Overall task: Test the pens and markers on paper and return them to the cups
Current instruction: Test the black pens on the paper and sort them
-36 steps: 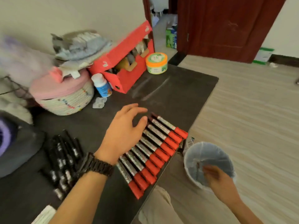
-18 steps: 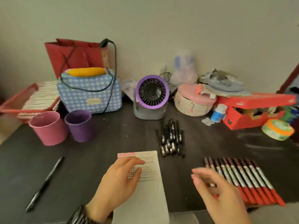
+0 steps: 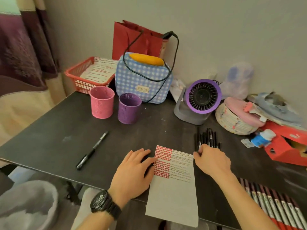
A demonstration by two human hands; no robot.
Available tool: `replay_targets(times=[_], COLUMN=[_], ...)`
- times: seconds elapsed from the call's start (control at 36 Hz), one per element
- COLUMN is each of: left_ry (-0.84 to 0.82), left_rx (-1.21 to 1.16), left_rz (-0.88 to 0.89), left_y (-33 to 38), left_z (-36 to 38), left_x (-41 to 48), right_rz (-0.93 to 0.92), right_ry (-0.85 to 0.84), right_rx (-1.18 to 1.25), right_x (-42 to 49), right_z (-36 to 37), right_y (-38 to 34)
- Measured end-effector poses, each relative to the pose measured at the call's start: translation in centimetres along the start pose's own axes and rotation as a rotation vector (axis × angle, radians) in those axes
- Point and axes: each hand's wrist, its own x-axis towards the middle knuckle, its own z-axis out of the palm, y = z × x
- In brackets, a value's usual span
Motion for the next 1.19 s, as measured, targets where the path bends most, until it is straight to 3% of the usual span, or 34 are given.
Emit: replay_targets(times=[0.17, 0.31, 0.39, 0.61, 0.81, 0.97, 1.19], left_ry=[-0.024, -0.039, -0.041, -0.012, 0.077, 0.112, 0.042], left_rx=[0.003, -0.007, -0.016, -0.038, -0.273, -0.470, -0.431], left_rz=[0.000, -0.006, -0.010, -0.026, -0.065, -0.004, 0.125], left_y=[-0.2, -0.3, -0.4, -0.6, 0.2, 3.1, 6.4], left_z=[-0.3, -0.2, 0.0, 0.5, -1.1, -2.7, -2.3], left_x=[0.2, 0.2, 0.2, 0.1, -0.2, -2.7, -4.3], right_rz=[0.046, 0.061, 0.098, 0.182, 0.269, 0.299, 0.213], right_ry=[-0.028, -0.095, -0.097, -0.112, -0.162, -0.125, -0.138], right_rx=[-0.067, 0.080, 0.361, 1.417, 1.837, 1.834, 1.872], right_x=[0.6, 0.9, 0.1, -7.3, -14.2, -17.5, -19.5], right_z=[-0.2, -0.8, -1.3, -2.2, -1.8, -0.9, 0.0], right_y=[-1.1, -0.9, -0.4, -0.3, -2.9, -4.7, -6.0])
